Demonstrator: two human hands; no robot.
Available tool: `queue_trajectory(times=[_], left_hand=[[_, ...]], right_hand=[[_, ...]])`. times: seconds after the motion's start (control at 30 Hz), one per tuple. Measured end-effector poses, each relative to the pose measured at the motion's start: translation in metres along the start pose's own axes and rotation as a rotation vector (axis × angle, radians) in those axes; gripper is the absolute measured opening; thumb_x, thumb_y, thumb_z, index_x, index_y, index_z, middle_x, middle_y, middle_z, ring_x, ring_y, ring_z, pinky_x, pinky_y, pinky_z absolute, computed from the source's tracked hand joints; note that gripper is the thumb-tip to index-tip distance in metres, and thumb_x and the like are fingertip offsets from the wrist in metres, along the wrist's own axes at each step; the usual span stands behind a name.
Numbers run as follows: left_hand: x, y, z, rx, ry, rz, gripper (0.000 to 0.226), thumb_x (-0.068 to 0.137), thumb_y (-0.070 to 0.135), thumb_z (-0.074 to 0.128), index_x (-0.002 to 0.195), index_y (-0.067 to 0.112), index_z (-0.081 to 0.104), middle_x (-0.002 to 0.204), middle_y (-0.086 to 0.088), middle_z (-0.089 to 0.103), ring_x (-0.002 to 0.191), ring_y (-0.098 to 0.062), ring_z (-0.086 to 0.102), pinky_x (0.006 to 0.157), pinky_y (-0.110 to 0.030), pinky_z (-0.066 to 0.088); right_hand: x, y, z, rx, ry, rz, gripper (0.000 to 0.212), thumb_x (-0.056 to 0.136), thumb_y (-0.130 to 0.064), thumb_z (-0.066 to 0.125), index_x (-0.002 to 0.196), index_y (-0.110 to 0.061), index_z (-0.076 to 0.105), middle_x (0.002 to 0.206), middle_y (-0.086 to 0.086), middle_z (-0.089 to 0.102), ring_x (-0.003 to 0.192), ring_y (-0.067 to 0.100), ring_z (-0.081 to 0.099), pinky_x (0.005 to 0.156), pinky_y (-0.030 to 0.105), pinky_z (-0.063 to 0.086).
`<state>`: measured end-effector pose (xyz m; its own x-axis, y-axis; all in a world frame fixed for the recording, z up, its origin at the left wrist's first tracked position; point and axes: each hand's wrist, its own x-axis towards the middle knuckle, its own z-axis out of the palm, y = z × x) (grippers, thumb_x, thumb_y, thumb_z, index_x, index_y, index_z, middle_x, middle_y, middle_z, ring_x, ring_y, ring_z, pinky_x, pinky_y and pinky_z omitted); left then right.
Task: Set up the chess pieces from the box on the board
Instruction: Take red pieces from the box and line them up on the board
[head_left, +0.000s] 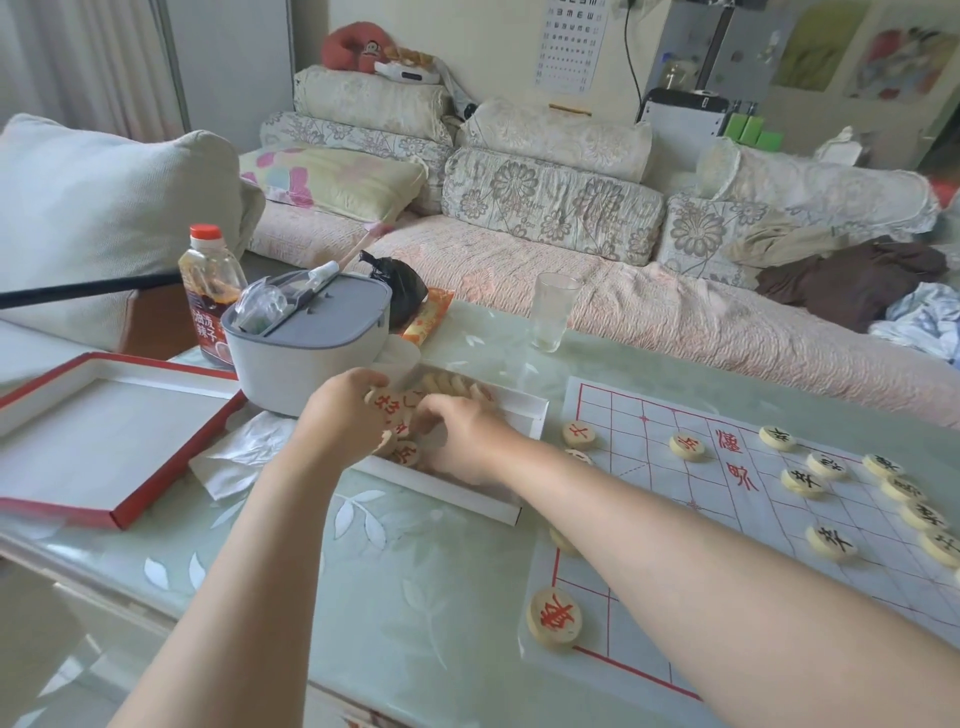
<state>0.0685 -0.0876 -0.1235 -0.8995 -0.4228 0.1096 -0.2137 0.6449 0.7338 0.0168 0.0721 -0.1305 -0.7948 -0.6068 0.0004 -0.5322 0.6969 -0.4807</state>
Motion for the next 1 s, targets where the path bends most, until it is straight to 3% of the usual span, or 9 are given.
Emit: queue_trajectory(times=[0.17, 0.37, 0.5, 0.67, 0.77, 1.0], left_hand=[[-0.001, 0.002, 0.002, 0.053, -0.014, 0.03, 0.042, 0.085, 0.008, 0.054, 0.124, 0.025, 0.057, 0.117, -0.003, 0.06, 0.092, -0.023, 0.056, 0.072, -0.031, 0.051], [-0.005, 0.011, 0.008, 0.109, 0.01, 0.067, 0.035, 0.088, 0.013, 0.048, 0.12, 0.021, 0.058, 0.113, -0.007, 0.061, 0.09, -0.022, 0.049, 0.073, -0.028, 0.042], [-0.01, 0.023, 0.013, 0.131, -0.026, 0.114, 0.037, 0.087, 0.009, 0.045, 0.119, 0.023, 0.058, 0.11, -0.006, 0.06, 0.096, -0.029, 0.058, 0.075, -0.036, 0.053], [-0.02, 0.05, 0.035, 0.091, -0.059, 0.174, 0.041, 0.088, 0.01, 0.046, 0.122, 0.031, 0.055, 0.107, -0.002, 0.06, 0.09, -0.026, 0.058, 0.067, -0.03, 0.049], [-0.031, 0.075, 0.055, 0.046, -0.113, 0.225, 0.04, 0.089, 0.01, 0.045, 0.122, 0.03, 0.054, 0.111, -0.001, 0.059, 0.091, -0.024, 0.056, 0.07, -0.031, 0.049], [-0.061, 0.135, 0.11, -0.128, -0.382, 0.259, 0.034, 0.082, 0.01, 0.063, 0.111, 0.027, 0.063, 0.094, 0.002, 0.067, 0.082, -0.02, 0.061, 0.074, -0.028, 0.052]], right_hand=[[0.004, -0.001, 0.012, 0.032, -0.034, -0.013, 0.021, 0.081, -0.026, 0.072, 0.101, -0.029, 0.067, 0.102, -0.013, 0.07, 0.097, 0.009, 0.062, 0.09, 0.03, 0.052], [0.006, 0.007, 0.012, -0.043, 0.005, 0.0, 0.024, 0.081, -0.039, 0.07, 0.103, -0.032, 0.063, 0.104, -0.012, 0.068, 0.099, 0.014, 0.062, 0.09, 0.034, 0.052], [-0.008, 0.025, -0.007, -0.132, 0.034, 0.034, 0.033, 0.082, -0.036, 0.073, 0.111, -0.035, 0.057, 0.118, -0.009, 0.062, 0.107, 0.018, 0.056, 0.086, 0.032, 0.047], [-0.046, 0.058, -0.04, -0.109, 0.175, 0.085, 0.026, 0.083, -0.042, 0.071, 0.105, -0.035, 0.058, 0.118, -0.011, 0.06, 0.107, 0.016, 0.058, 0.087, 0.033, 0.047], [-0.078, 0.085, -0.064, -0.067, 0.256, 0.171, 0.024, 0.085, -0.048, 0.069, 0.102, -0.034, 0.06, 0.111, -0.012, 0.06, 0.098, 0.012, 0.058, 0.077, 0.028, 0.043], [-0.158, 0.161, -0.103, -0.071, 0.333, 0.397, 0.024, 0.082, -0.039, 0.074, 0.102, -0.033, 0.062, 0.113, -0.015, 0.062, 0.106, 0.012, 0.059, 0.088, 0.03, 0.048]])
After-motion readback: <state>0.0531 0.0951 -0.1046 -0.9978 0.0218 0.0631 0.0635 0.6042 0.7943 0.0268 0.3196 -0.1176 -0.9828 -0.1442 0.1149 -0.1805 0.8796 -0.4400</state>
